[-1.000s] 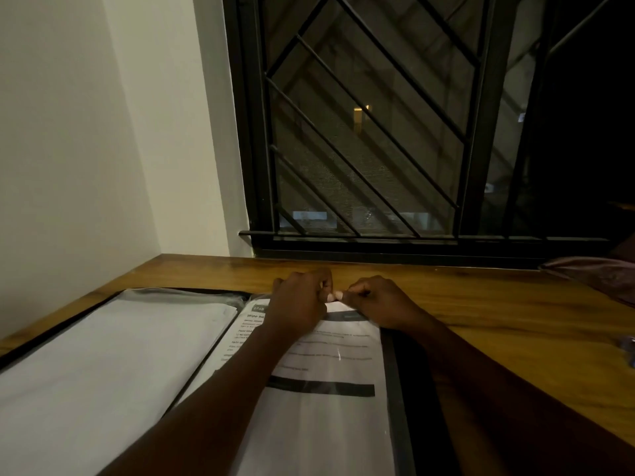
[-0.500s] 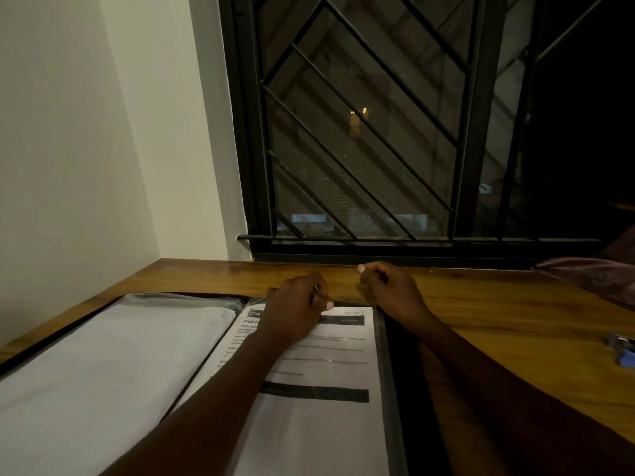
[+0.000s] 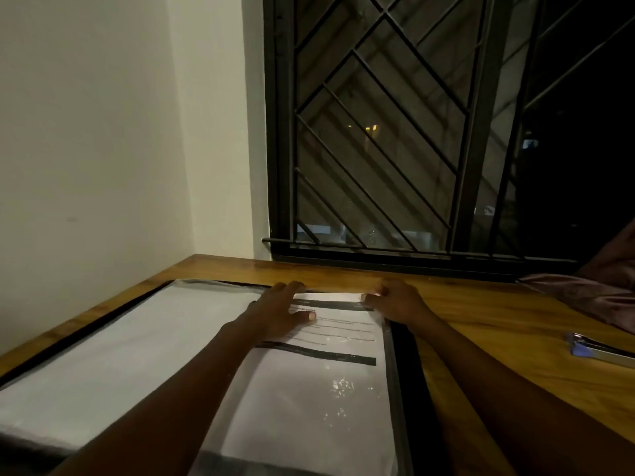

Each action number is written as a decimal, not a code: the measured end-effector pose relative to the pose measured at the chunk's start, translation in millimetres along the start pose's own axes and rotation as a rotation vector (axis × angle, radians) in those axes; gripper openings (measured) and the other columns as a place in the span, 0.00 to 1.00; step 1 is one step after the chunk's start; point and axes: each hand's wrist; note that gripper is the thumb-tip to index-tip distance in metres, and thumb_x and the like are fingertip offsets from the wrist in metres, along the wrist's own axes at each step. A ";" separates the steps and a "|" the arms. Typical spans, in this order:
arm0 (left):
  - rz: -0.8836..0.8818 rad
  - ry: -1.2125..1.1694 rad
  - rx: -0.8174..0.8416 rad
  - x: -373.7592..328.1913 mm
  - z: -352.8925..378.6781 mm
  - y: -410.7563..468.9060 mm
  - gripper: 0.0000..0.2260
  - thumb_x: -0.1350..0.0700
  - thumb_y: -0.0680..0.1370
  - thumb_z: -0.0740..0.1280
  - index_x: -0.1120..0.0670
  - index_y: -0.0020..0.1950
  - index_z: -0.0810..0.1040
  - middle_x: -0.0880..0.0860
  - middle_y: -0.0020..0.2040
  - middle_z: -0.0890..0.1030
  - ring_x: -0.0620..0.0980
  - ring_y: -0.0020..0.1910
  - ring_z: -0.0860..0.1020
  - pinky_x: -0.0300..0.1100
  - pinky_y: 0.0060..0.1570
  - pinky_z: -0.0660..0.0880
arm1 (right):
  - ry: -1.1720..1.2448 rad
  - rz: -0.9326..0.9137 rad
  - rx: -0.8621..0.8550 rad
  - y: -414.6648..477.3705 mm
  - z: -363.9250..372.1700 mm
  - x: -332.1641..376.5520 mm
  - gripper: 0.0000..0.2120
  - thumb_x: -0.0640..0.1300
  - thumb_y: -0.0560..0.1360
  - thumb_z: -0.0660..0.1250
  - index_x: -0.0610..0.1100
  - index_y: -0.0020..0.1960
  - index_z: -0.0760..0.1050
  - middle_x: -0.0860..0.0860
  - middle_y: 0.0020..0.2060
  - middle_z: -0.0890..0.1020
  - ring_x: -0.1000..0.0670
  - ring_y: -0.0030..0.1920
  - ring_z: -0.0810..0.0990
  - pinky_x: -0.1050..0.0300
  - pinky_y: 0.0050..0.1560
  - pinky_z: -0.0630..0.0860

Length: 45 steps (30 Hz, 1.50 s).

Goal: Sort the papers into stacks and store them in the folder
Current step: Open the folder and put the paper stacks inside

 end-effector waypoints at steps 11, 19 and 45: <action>-0.083 -0.098 0.009 27.1 -28.1 -58.7 0.30 0.36 0.73 0.67 0.47 0.71 0.67 0.53 0.67 0.74 0.52 0.60 0.75 0.48 0.61 0.74 | 0.403 0.328 0.388 -58.6 -24.5 24.7 0.21 0.53 0.74 0.69 0.37 0.58 0.77 0.44 0.42 0.81 0.50 0.36 0.78 0.58 0.33 0.78; -0.133 -0.156 -0.051 31.2 -48.9 -77.1 0.24 0.43 0.79 0.63 0.51 0.73 0.66 0.53 0.71 0.72 0.52 0.69 0.70 0.41 0.61 0.65 | 0.413 0.279 0.399 -68.9 -32.9 62.3 0.14 0.40 0.76 0.67 0.35 0.59 0.75 0.42 0.41 0.78 0.50 0.33 0.75 0.61 0.30 0.74; -0.401 0.026 0.036 169.5 -152.6 -143.9 0.27 0.60 0.71 0.75 0.48 0.69 0.72 0.54 0.66 0.73 0.51 0.56 0.75 0.35 0.49 0.74 | 0.166 -0.365 0.233 -66.4 115.3 204.6 0.09 0.54 0.78 0.63 0.49 0.49 0.76 0.57 0.47 0.77 0.55 0.50 0.75 0.63 0.46 0.69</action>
Point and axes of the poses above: each hand's wrist, its own y-axis towards the middle knuckle, its own z-axis out of the palm, x = y × z
